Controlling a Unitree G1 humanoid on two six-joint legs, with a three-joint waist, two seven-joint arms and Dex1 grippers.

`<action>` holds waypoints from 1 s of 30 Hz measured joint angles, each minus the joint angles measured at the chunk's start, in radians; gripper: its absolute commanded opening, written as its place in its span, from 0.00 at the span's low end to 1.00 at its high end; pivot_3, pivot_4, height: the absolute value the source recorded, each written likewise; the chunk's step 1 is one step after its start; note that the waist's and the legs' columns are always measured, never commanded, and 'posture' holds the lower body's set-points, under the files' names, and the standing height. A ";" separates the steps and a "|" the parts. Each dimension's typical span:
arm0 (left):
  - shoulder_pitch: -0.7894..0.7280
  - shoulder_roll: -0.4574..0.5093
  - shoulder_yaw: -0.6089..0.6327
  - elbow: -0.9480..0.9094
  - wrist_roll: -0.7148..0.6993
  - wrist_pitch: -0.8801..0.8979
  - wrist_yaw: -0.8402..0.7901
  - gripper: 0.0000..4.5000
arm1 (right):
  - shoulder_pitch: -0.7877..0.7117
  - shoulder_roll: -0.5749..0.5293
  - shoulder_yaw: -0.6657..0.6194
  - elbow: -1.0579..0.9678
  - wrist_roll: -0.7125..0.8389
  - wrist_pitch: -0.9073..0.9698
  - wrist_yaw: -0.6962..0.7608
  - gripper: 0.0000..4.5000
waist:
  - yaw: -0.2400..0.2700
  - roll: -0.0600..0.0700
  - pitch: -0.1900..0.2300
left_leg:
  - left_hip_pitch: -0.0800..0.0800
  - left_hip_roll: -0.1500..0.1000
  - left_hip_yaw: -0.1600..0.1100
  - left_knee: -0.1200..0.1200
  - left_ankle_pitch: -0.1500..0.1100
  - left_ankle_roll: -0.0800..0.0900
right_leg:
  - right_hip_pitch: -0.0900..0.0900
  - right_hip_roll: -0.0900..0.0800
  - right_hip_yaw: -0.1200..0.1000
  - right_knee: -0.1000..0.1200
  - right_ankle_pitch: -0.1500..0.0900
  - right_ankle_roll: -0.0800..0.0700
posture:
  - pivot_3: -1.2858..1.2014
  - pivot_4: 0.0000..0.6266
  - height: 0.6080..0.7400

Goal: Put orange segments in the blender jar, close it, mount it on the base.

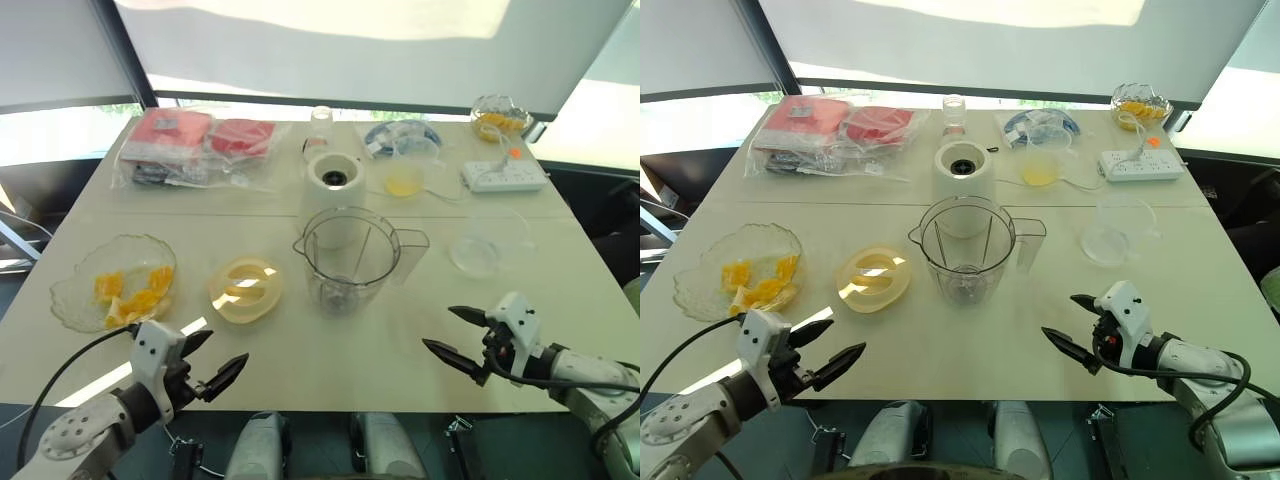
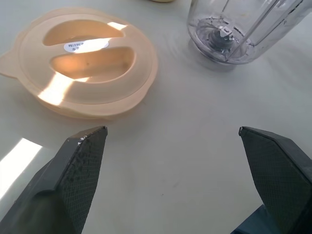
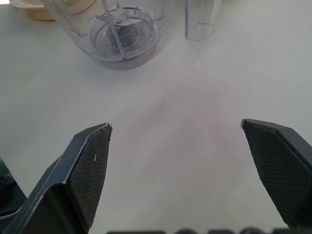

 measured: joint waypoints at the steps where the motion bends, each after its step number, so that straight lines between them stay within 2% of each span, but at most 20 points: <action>1: -0.007 0.000 0.000 0.000 0.001 0.002 0.005 1.00 | -0.006 0.000 0.000 0.001 0.000 -0.002 0.001 0.99 | 0.000 0.000 0.000 | 0.000 0.000 0.000 0.000 0.000 0.000 | 0.000 0.000 0.000 0.000 0.000 0.000 | 0.52 0.24 1.00; 8: -0.034 0.005 -0.001 0.000 0.001 0.006 0.017 1.00 | -0.043 0.000 0.005 0.011 0.001 -0.003 0.015 0.99 | -0.001 0.000 0.000 | 0.000 0.000 0.000 0.000 0.000 0.000 | 0.000 0.000 0.000 0.000 0.000 0.000 | 0.52 0.24 1.00; 11: -0.065 0.013 0.000 0.000 -0.004 0.023 0.017 1.00 | -0.044 -0.006 -0.011 -0.007 0.082 0.047 0.052 0.99 | 0.002 0.000 0.000 | 0.000 0.000 0.000 0.000 0.000 0.000 | 0.000 0.000 0.000 0.001 0.000 0.000 | 0.52 0.24 1.00; 15: -0.107 0.039 0.018 0.009 -0.019 0.043 0.014 1.00 | 0.039 -0.103 -0.106 -0.151 0.240 0.132 0.166 0.99 | 0.009 0.001 0.001 | 0.000 0.000 -0.001 0.000 0.000 0.000 | 0.001 0.001 0.000 0.001 0.000 0.000 | 0.52 0.24 1.00; 19: -0.283 0.108 0.073 0.127 -0.048 0.056 -0.017 1.00 | 0.075 -0.187 -0.189 -0.239 0.325 0.176 0.236 0.99 | 0.016 0.000 0.001 | 0.003 0.000 -0.001 0.001 0.000 0.000 | 0.003 0.002 -0.001 0.001 0.000 0.000 | 0.52 0.24 1.00; 26: -0.566 0.232 0.193 0.205 -0.166 0.198 0.013 1.00 | 0.073 -0.194 -0.151 -0.304 0.333 0.173 0.239 0.99 | 0.019 -0.002 0.002 | 0.002 0.000 -0.001 0.001 0.000 0.000 | 0.003 0.002 -0.001 0.001 0.001 -0.001 | 0.52 0.24 1.00; 30: -0.644 0.372 0.250 0.246 -0.214 0.324 0.023 1.00 | 0.059 -0.193 -0.128 -0.315 0.330 0.169 0.225 0.99 | 0.018 -0.003 0.002 | 0.001 -0.001 -0.001 0.001 0.000 0.000 | 0.002 0.002 -0.001 0.001 0.000 0.001 | 0.52 0.24 1.00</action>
